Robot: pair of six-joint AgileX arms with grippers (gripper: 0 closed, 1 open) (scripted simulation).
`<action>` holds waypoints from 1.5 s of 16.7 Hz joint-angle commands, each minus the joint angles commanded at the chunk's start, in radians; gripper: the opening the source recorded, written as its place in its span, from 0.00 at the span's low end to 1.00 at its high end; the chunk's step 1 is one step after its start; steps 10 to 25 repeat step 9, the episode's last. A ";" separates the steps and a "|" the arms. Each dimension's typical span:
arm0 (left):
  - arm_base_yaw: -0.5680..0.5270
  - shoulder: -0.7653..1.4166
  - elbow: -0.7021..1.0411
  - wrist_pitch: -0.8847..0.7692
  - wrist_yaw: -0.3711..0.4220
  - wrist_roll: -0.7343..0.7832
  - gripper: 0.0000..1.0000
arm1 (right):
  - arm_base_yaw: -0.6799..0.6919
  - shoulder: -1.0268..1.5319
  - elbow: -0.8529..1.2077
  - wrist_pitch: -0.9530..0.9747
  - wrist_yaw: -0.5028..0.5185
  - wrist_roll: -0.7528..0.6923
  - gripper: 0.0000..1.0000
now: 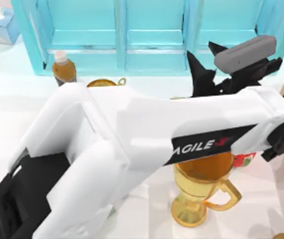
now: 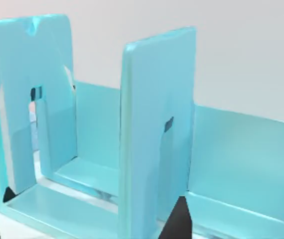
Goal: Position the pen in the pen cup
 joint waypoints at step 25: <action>0.000 0.000 0.000 0.000 0.000 0.000 1.00 | 0.000 0.000 0.000 0.000 0.000 0.000 1.00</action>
